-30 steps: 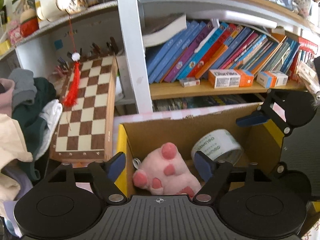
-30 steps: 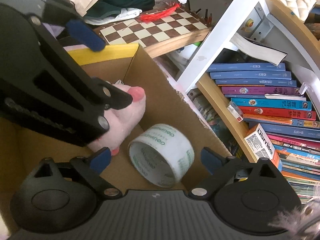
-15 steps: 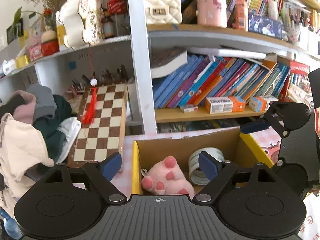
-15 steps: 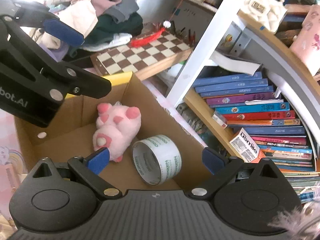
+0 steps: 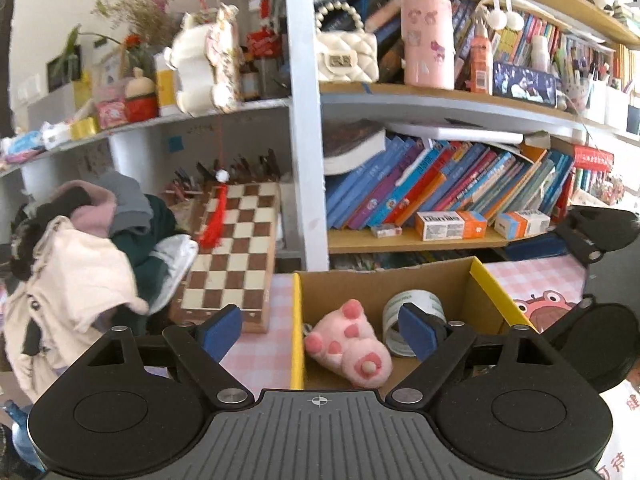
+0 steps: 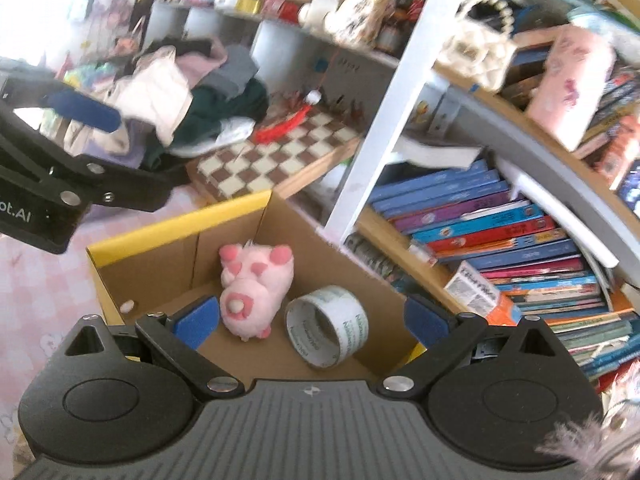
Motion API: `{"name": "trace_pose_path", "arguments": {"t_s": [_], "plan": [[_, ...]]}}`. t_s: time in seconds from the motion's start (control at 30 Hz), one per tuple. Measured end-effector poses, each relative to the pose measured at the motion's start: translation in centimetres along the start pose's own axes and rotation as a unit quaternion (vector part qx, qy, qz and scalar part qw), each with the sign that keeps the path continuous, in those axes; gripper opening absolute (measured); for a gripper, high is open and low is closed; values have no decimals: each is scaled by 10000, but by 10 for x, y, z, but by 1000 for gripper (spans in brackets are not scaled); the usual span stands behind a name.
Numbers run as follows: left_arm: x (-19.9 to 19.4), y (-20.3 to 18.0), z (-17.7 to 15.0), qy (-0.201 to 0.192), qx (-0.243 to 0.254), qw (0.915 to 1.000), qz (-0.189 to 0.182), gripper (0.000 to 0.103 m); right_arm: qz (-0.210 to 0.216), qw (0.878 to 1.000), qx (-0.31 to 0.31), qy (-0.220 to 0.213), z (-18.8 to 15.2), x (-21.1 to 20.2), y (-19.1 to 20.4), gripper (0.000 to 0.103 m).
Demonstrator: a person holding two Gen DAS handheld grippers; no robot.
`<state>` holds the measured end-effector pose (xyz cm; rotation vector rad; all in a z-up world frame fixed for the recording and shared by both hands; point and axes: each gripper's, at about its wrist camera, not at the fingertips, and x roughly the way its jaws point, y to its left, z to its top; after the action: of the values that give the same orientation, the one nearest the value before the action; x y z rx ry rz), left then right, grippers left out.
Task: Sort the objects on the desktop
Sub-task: 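Withdraw both grippers up and out of the yellow box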
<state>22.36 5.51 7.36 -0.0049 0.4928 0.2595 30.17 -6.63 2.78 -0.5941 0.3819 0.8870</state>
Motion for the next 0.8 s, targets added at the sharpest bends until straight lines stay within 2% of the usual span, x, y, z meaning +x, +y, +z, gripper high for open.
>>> {"name": "trace_pose_path", "arguments": {"t_s": [0.13, 0.27, 0.5, 0.67, 0.8], "plan": [[-21, 10, -6, -162, -100, 9997, 126, 91, -192, 9989, 291, -319, -3, -27, 1, 100], [-35, 23, -14, -203, -344, 9991, 163, 92, -368, 9965, 632, -406, -8, -46, 2, 101], [-49, 34, -33, -128, -609, 9980, 53, 93, -753, 9915, 1000, -359, -23, -74, 8, 101], [-63, 38, -48, -127, -623, 9980, 12, 93, -1167, 9813, 1502, -312, -42, -94, 16, 103], [-73, 46, -62, -52, -723, 9974, 32, 94, -1343, 9741, 1806, -240, -54, -109, 28, 103]]}}
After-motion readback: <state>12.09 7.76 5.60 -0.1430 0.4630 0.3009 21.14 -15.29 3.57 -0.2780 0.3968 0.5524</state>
